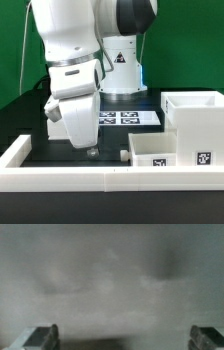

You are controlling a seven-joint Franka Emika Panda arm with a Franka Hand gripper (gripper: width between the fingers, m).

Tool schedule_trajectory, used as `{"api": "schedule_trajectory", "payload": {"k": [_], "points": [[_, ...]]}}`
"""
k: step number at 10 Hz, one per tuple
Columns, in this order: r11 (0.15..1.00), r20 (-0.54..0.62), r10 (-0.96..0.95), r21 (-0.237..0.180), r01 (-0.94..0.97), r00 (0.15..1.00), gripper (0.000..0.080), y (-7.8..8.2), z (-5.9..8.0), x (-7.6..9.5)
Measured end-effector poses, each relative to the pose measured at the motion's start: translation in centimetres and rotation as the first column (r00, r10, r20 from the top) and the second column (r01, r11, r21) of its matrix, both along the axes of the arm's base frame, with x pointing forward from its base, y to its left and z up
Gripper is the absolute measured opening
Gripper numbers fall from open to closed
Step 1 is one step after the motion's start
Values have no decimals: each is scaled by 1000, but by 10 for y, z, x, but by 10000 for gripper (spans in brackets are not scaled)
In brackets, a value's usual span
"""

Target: Assemble drawer

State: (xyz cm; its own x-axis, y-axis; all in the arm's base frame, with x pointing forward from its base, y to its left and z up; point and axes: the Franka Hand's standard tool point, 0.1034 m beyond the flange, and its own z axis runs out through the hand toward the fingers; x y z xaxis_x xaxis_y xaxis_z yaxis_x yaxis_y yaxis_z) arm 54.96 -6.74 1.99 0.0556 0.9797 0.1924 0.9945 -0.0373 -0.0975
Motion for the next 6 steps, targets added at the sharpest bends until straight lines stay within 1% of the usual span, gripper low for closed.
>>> {"api": "schedule_trajectory", "payload": {"k": [1, 3, 5, 6], "points": [[1000, -8, -14, 3, 14, 1000, 649, 12, -1, 1], [999, -16, -41, 6, 41, 999, 649, 29, 0, 3], [997, -27, -73, 11, 73, 997, 649, 52, 2, 5], [997, -27, -70, 10, 70, 997, 649, 50, 1, 5]]}}
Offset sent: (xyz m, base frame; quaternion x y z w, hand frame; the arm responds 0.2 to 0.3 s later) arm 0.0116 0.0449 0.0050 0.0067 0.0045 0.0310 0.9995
